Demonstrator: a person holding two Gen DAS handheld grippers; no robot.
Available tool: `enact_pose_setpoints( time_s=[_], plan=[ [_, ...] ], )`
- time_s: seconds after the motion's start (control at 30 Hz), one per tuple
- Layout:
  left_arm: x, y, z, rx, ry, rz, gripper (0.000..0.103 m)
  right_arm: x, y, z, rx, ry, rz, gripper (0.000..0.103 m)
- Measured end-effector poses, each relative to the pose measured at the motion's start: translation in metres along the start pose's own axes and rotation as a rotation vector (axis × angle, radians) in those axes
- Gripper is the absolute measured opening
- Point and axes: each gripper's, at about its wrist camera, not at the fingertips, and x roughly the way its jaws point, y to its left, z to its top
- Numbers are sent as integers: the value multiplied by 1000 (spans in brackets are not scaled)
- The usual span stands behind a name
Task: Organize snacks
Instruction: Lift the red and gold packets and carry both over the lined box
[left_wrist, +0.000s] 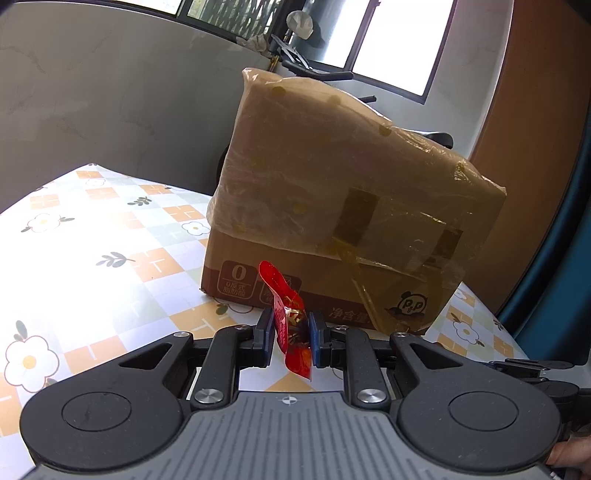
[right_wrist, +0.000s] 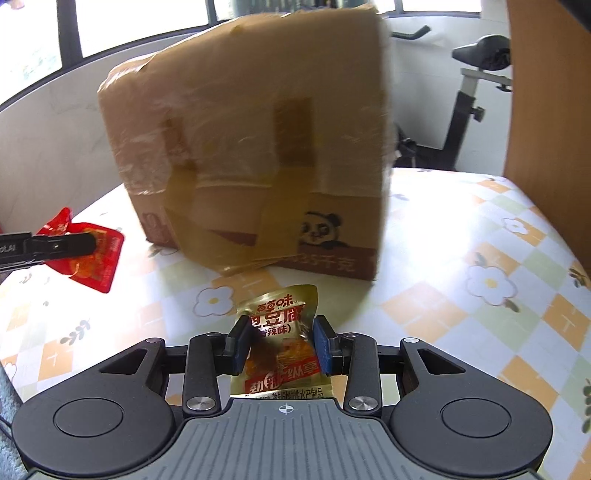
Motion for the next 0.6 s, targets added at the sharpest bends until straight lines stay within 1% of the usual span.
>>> enact_pose_setpoints(
  time_s=[0.23,0.4,0.6],
  plan=[
    [-7,-6,13,22,-30,-7,20,-26,-21,9,51,-81,-27,33],
    [-15,-10,28,37,-69,-14,20,-45,-26,22,43,-150,-37,33],
    [-23,-16,45,52,-115,-33,20,-68,-26,43,43,-235,-25,33]
  ],
)
